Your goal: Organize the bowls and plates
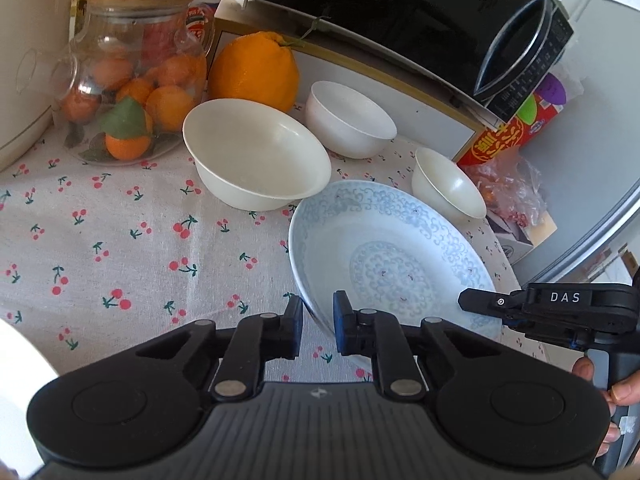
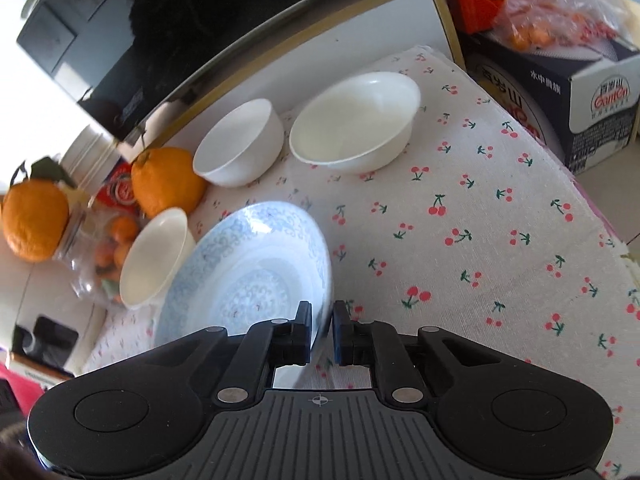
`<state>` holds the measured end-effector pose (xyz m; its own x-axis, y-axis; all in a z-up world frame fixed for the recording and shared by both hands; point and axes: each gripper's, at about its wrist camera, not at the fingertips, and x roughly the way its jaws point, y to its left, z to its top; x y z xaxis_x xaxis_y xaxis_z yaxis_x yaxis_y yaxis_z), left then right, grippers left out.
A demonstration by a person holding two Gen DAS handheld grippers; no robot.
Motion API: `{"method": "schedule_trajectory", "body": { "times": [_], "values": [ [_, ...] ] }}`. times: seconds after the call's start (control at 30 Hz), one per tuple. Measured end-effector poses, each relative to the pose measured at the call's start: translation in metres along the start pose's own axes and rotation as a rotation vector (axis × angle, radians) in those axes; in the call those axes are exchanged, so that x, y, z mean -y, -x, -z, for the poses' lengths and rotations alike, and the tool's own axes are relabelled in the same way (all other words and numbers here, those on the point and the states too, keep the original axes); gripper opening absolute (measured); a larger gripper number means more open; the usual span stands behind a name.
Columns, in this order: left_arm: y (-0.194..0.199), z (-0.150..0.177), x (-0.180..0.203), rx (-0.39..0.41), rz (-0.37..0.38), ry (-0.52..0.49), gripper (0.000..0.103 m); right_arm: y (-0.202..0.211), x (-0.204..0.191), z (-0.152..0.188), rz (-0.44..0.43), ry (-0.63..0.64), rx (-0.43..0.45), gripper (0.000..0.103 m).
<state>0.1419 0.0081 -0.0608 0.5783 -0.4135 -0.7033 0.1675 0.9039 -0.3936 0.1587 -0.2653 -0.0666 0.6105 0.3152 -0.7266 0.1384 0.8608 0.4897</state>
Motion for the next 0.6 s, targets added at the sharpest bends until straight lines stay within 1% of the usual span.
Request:
{"method": "schedule_trajectory", "body": {
  "times": [0.13, 0.3, 0.47, 0.6],
  "values": [
    [0.007, 0.003, 0.002, -0.006, -0.005, -0.025, 0.014, 0.006, -0.002, 0.008, 0.006, 0.003, -0.014, 0.011],
    [0.018, 0.009, 0.001, -0.011, -0.021, -0.055, 0.014, 0.011, -0.006, 0.019, -0.011, 0.014, -0.042, 0.012],
    [0.022, 0.016, -0.003, -0.016, -0.042, -0.061, 0.014, 0.012, -0.01, 0.028, -0.018, 0.015, -0.067, 0.012],
    [0.023, 0.021, -0.006, -0.01, -0.053, -0.063, 0.014, 0.011, -0.016, 0.031, -0.014, 0.024, -0.065, 0.012]
  ]
}}
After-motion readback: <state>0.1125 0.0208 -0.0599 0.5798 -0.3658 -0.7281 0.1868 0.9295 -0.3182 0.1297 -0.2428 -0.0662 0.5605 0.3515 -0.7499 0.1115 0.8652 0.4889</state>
